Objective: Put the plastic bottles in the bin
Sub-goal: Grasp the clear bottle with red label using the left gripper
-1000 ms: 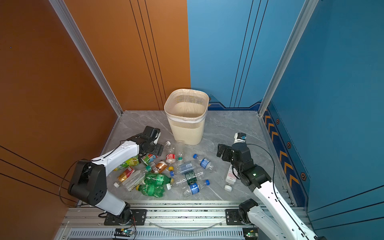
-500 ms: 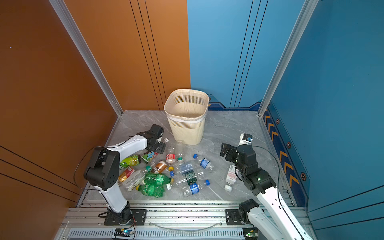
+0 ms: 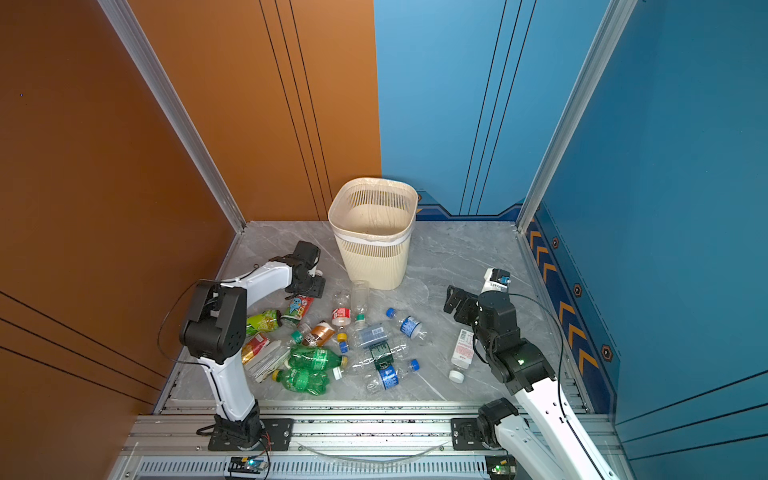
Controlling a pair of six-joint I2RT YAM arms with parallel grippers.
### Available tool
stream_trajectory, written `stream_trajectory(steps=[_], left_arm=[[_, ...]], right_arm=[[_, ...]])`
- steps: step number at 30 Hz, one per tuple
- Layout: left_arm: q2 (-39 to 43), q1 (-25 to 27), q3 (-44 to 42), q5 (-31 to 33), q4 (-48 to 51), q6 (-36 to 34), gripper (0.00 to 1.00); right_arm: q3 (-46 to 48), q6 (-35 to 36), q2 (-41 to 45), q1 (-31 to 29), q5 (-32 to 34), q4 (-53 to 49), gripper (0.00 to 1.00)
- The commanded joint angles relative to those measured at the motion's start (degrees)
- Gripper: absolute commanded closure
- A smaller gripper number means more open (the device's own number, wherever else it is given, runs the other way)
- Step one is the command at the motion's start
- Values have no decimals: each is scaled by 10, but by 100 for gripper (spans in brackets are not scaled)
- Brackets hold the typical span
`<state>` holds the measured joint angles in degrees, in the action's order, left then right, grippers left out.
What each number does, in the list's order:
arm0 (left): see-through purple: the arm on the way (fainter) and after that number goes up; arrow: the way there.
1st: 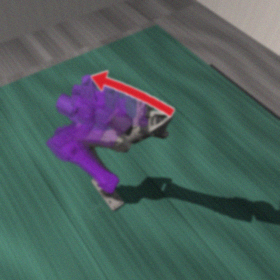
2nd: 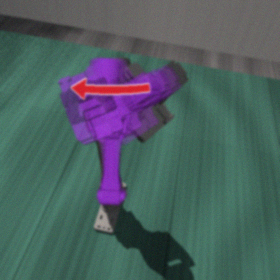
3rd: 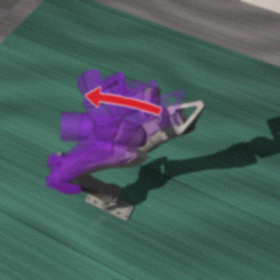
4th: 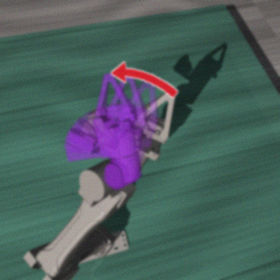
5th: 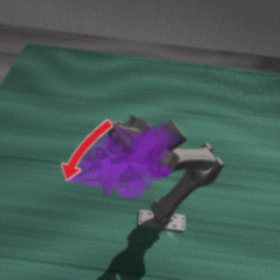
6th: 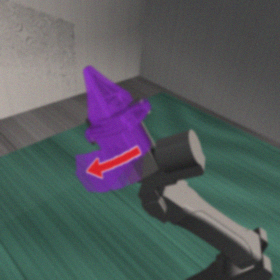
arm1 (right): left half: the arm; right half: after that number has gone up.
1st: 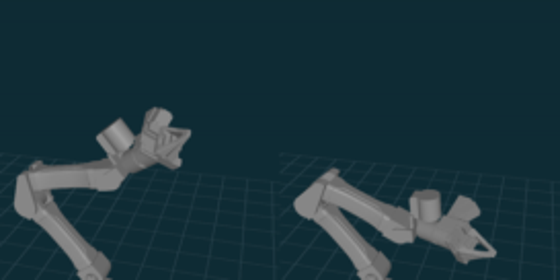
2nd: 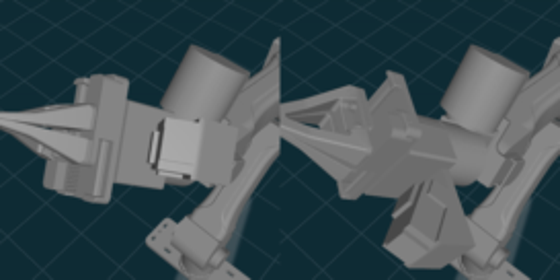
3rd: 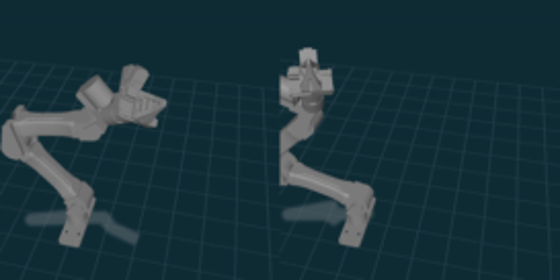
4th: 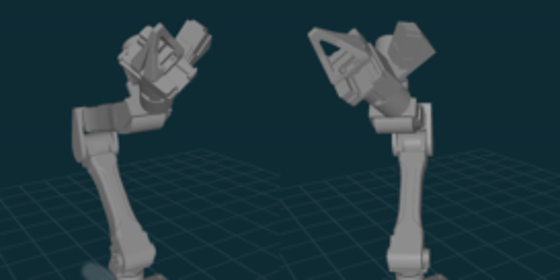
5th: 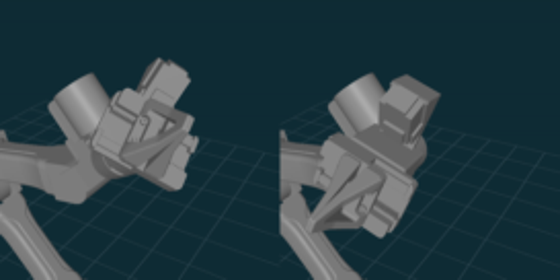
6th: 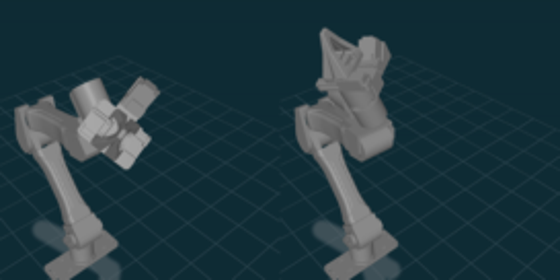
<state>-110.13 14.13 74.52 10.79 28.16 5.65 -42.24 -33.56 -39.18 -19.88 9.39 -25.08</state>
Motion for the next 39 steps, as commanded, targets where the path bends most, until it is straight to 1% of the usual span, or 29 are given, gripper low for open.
stream_trajectory(steps=[1,5,9,12,15,16,21,22,23,26,29,30,33,37,39], left_arm=[[-14,-10,25,-35,9,23,25],[-20,-25,26,-63,9,46,25],[-27,-37,26,-87,7,60,29],[-31,-41,28,-94,4,68,36],[-31,-45,31,-97,3,75,46],[-30,-45,33,-97,3,77,48],[-27,-57,51,-110,1,90,48],[-29,-59,54,-112,1,93,46],[-30,-62,56,-114,3,98,39],[-23,-67,51,-116,9,113,22],[9,-65,23,-104,10,116,11],[20,-65,11,-98,10,117,9],[57,-63,-30,-91,11,130,7],[77,-49,-68,-80,11,134,7],[74,-44,-77,-76,7,136,10]], right_arm=[[9,-11,9,4,20,-18,0],[10,-13,13,6,20,-19,0],[11,-13,16,10,21,-21,0],[9,-10,19,14,23,-25,0],[5,-6,25,23,26,-29,0],[5,-7,28,26,24,-30,0],[7,-13,31,33,17,-29,0],[7,-14,30,34,16,-29,0],[8,-15,29,34,15,-29,0],[9,-18,30,36,14,-28,0],[9,-18,28,37,13,-25,0],[8,-18,28,37,12,-26,0],[8,-19,27,39,9,-24,0],[14,-23,26,40,7,-18,0],[16,-25,25,41,4,-15,0]])
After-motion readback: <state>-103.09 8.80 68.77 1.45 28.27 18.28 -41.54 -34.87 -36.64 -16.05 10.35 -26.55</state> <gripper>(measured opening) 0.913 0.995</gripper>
